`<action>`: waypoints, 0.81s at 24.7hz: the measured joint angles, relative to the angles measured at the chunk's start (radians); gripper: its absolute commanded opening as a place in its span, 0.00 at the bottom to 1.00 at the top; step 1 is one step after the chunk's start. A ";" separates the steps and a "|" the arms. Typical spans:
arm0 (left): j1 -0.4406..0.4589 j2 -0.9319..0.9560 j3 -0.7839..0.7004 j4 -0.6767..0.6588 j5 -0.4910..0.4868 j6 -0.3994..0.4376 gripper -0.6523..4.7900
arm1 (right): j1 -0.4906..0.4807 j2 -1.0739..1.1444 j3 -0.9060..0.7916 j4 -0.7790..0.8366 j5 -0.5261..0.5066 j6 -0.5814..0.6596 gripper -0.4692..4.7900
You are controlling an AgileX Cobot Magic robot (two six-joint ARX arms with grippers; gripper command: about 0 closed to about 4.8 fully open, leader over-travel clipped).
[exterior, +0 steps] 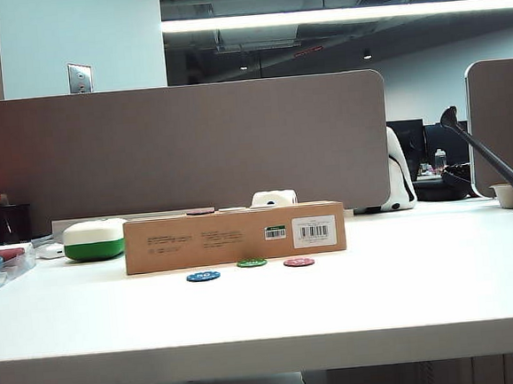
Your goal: Push the chip, whose value equals the sum of all the chip values on the rectangular box, forward next to the box.
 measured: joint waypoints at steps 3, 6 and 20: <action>0.004 -0.040 -0.084 -0.157 -0.002 0.055 0.11 | 0.000 0.000 0.000 0.000 0.000 0.000 0.08; 0.005 -0.066 -0.253 -0.138 -0.006 0.074 0.11 | 0.000 0.000 0.000 0.000 0.000 0.000 0.08; -0.121 -0.491 -0.996 0.356 -0.214 -0.116 0.11 | 0.000 0.000 0.000 0.000 0.000 0.000 0.08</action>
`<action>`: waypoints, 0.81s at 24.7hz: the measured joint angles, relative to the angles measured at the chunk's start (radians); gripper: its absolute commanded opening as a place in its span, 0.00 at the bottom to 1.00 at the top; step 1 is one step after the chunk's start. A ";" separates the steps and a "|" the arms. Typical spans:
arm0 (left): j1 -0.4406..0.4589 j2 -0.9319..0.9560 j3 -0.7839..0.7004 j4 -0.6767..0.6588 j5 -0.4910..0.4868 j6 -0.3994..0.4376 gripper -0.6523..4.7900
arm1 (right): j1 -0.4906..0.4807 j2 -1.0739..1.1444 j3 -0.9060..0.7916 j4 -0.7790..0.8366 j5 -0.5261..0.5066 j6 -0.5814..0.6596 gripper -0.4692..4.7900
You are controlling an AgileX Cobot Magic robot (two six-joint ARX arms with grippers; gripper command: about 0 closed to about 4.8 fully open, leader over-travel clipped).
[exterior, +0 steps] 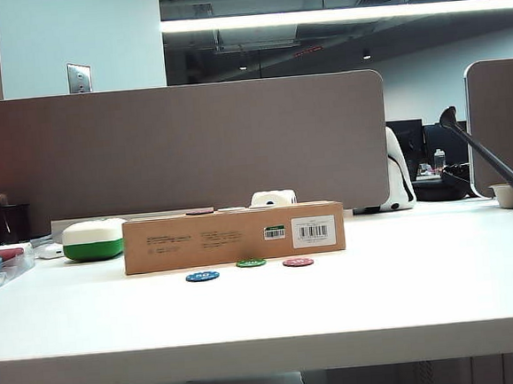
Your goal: Push the chip, whose value equals the sum of all the chip values on the rectangular box, forward next to the box.
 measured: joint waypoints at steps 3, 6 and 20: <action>-0.035 -0.058 -0.069 0.015 -0.042 -0.065 0.11 | 0.000 0.000 0.000 0.000 0.000 0.000 0.08; -0.045 -0.101 -0.104 0.016 -0.048 -0.072 0.11 | 0.000 0.000 0.000 0.000 0.000 0.000 0.08; -0.046 -0.198 -0.174 -0.100 -0.138 -0.084 0.11 | 0.000 0.000 0.000 0.000 0.000 0.000 0.08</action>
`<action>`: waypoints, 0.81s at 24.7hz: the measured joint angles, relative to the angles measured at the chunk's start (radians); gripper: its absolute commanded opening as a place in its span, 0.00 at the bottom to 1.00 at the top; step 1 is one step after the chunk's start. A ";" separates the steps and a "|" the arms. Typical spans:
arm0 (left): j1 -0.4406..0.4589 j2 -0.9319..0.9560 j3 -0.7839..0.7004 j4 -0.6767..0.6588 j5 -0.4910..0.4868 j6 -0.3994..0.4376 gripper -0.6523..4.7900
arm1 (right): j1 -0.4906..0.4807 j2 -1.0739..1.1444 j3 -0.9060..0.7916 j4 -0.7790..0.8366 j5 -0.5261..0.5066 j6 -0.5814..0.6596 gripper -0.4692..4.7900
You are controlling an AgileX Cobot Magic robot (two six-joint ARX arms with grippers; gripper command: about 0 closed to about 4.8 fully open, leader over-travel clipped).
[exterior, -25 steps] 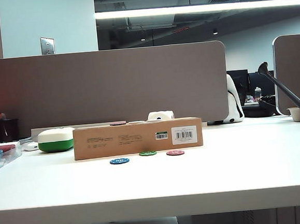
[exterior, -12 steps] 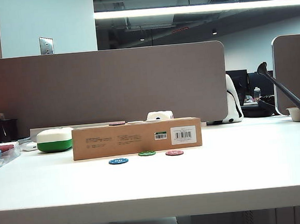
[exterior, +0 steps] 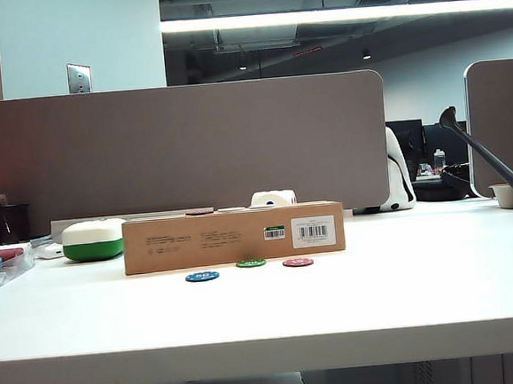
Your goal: Push the chip, whose value equals the sum of all the chip values on the rectangular box, forward next to the box.
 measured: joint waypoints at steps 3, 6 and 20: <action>0.000 0.000 0.000 -0.006 -0.003 0.000 0.11 | 0.000 0.000 0.000 0.000 0.000 0.000 0.08; 0.000 0.000 0.000 -0.011 -0.003 0.001 0.11 | 0.000 0.000 0.000 0.000 0.000 0.000 0.08; 0.000 0.000 0.000 0.084 0.016 0.054 0.11 | 0.000 0.000 0.000 0.000 0.000 0.000 0.08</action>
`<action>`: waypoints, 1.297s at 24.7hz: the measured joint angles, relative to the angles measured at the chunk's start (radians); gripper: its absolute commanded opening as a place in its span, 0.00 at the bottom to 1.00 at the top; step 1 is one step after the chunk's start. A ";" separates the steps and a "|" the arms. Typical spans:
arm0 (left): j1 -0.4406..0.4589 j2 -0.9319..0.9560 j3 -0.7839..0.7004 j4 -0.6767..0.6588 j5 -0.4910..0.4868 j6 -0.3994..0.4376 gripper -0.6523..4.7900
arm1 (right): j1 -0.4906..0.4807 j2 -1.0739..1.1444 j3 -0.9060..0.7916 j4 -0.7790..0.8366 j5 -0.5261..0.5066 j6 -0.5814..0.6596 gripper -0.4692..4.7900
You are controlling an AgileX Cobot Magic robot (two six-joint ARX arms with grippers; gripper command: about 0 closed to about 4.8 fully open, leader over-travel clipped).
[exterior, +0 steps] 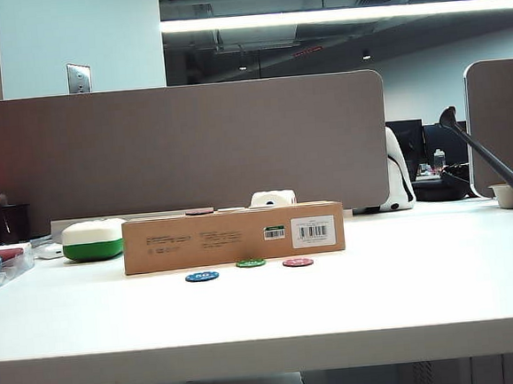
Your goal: Push the chip, whose value equals the sum of all the chip values on the rectangular box, forward next to the box.
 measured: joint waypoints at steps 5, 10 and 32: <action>0.000 0.000 0.000 0.016 0.018 0.033 0.11 | 0.000 0.000 0.000 0.000 0.000 0.000 0.08; 0.000 0.000 0.000 0.016 0.026 0.038 0.11 | 0.000 0.000 0.000 0.000 0.000 0.000 0.08; 0.000 0.000 0.000 0.016 0.026 0.060 0.11 | 0.000 0.000 0.000 0.000 0.000 0.000 0.08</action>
